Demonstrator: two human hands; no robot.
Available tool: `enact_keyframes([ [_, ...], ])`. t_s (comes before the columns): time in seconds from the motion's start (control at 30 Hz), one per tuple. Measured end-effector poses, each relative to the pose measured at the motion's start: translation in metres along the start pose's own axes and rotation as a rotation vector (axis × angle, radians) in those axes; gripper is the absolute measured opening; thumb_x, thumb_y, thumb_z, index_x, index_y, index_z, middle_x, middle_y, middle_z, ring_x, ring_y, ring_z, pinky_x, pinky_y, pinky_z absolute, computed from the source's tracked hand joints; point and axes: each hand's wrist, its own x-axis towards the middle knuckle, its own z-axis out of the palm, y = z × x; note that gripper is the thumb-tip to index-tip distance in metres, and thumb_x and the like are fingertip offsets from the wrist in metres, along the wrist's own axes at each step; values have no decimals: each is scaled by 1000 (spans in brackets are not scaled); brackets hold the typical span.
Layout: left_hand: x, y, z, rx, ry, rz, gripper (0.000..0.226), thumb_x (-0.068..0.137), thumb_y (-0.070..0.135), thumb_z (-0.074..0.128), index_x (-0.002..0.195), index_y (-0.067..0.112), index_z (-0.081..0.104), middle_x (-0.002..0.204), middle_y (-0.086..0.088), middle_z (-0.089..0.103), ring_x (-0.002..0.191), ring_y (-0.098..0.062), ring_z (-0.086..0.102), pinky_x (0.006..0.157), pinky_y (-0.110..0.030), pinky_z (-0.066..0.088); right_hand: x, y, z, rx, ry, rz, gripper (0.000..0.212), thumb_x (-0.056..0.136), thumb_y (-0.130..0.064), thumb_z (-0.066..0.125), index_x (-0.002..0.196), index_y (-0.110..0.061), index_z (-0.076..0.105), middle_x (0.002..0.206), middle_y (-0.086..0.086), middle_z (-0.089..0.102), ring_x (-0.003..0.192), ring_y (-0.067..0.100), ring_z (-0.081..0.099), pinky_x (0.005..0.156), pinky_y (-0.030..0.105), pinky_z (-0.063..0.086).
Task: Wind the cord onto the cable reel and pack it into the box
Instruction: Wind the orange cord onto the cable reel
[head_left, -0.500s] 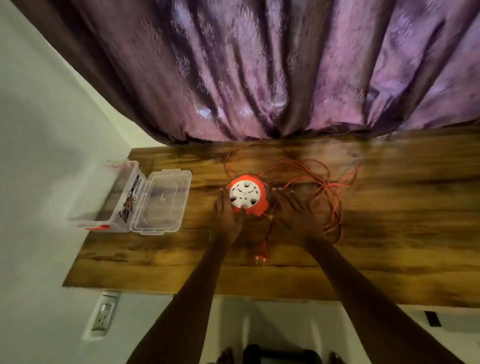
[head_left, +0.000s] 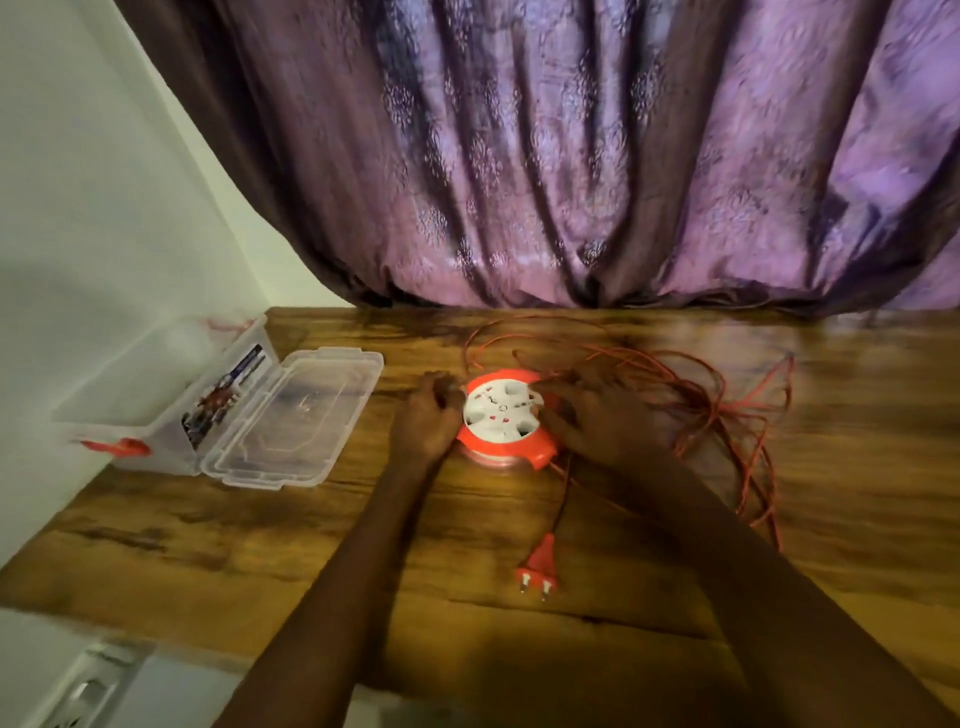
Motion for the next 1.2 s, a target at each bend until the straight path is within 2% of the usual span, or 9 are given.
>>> enact_keyframes([
  [0.17, 17, -15, 9, 68, 33, 78, 39, 96, 50, 49, 111, 23, 73, 111, -2, 75, 92, -22, 69, 83, -35, 57, 9, 12, 21, 78, 14, 25, 54, 93, -63, 43, 142, -40, 46, 136, 3, 59, 123, 28, 55, 103, 38, 43],
  [0.27, 20, -24, 10, 131, 67, 102, 50, 93, 62, 46, 106, 23, 75, 101, 1, 77, 76, -13, 66, 62, -23, 47, 10, 13, 28, 103, 36, 36, 55, 93, -65, 40, 144, -46, 39, 138, 1, 58, 125, 28, 54, 104, 42, 40],
  [0.4, 18, -17, 0, 203, -23, 37, 62, 84, 75, 45, 94, 22, 77, 73, 4, 75, 59, -10, 65, 56, -26, 49, 12, 10, 27, 89, 3, 77, 53, 93, -65, 38, 143, -48, 38, 136, 4, 58, 127, 27, 52, 105, 46, 39],
  [0.53, 12, -10, 3, -404, -218, -121, 54, 75, 57, 73, 102, 10, 70, 92, -17, 77, 86, -37, 75, 81, -52, 58, 4, 1, 29, 109, 44, 109, 53, 96, -57, 41, 147, -43, 36, 142, 8, 52, 133, 28, 44, 107, 43, 34],
  [0.67, 2, 16, 8, -815, -113, 28, 35, 79, 32, 80, 104, 14, 63, 110, -25, 70, 89, -32, 70, 86, -67, 54, -5, -4, 11, 238, 246, 112, 58, 96, -52, 47, 150, -37, 33, 141, 6, 48, 131, 27, 45, 108, 46, 36],
  [0.8, 2, 46, 11, -909, -10, 103, 34, 86, 35, 73, 112, 19, 57, 108, -17, 71, 86, -23, 73, 78, -48, 61, -7, 0, -10, 207, 461, 54, 61, 91, -52, 58, 146, -31, 43, 143, 5, 44, 132, 26, 43, 106, 45, 37],
  [0.97, 8, 51, 28, -1004, 116, 152, 23, 94, 29, 67, 110, 21, 54, 106, -8, 69, 77, -6, 71, 72, -32, 60, -13, 12, -11, 214, 518, -1, 72, 86, -54, 64, 148, -30, 38, 155, 3, 31, 140, 22, 34, 112, 42, 34],
  [1.1, 20, 48, 29, -1105, 270, 126, 26, 96, 27, 64, 116, 16, 51, 103, -5, 67, 70, -3, 70, 70, -30, 58, -7, 11, -4, 234, 360, -48, 97, 75, -61, 69, 154, -31, 20, 162, 0, 17, 147, 18, 23, 113, 40, 28],
  [1.2, 26, 41, 17, -1184, 355, 73, 30, 96, 30, 65, 118, 13, 54, 105, -5, 70, 79, -7, 71, 69, -26, 58, -3, 10, 8, 107, 206, 4, 76, 84, -58, 61, 149, -31, 32, 154, -2, 33, 140, 22, 37, 109, 43, 36],
])
